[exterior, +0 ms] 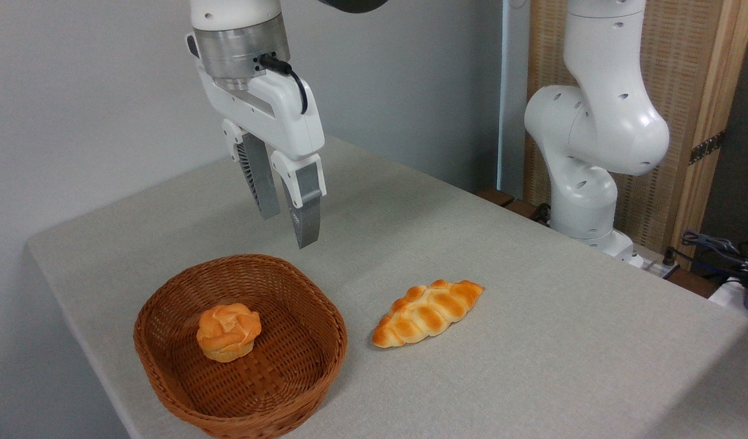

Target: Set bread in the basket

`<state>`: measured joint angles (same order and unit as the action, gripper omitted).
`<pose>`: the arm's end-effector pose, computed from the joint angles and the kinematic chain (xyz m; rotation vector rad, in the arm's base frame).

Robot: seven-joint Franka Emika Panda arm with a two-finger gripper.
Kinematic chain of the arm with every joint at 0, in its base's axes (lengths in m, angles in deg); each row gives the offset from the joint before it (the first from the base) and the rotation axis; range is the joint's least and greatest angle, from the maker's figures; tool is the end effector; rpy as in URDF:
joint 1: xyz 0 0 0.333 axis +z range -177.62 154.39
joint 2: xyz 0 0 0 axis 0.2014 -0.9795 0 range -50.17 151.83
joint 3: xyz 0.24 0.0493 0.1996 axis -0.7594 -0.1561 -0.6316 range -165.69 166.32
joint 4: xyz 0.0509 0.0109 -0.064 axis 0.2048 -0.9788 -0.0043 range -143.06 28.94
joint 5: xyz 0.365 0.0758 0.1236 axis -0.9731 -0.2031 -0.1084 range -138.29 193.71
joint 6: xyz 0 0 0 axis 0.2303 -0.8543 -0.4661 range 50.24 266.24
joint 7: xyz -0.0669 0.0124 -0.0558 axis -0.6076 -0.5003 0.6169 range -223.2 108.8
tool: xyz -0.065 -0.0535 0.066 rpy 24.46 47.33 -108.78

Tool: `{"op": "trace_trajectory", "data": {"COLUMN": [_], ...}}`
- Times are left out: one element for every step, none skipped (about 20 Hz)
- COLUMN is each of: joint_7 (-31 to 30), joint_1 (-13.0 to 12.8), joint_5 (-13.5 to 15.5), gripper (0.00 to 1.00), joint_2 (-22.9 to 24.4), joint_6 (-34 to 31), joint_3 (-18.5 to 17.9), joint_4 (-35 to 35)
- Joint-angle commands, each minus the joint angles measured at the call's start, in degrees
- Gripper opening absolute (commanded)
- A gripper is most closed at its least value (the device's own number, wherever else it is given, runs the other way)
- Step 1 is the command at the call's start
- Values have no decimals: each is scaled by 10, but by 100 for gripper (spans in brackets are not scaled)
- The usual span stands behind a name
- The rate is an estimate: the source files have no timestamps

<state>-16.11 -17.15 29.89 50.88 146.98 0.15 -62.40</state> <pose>0.5582 -0.0562 0.5894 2.8581 -1.2205 0.0292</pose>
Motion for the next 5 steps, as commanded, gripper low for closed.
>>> {"op": "trace_trajectory", "data": {"joint_7": [12, 10, 8, 9, 10], "joint_1": [1, 1, 1, 1, 1], "joint_5": [-19, -19, -19, -19, -19], "gripper": [100, 100, 100, 100, 100], "joint_2": [15, 15, 18, 21, 21], "joint_6": [22, 22, 22, 22, 23], "joint_3": [-5, -5, -5, -5, -5], "joint_4": [-13, -13, -12, -12, -12]}}
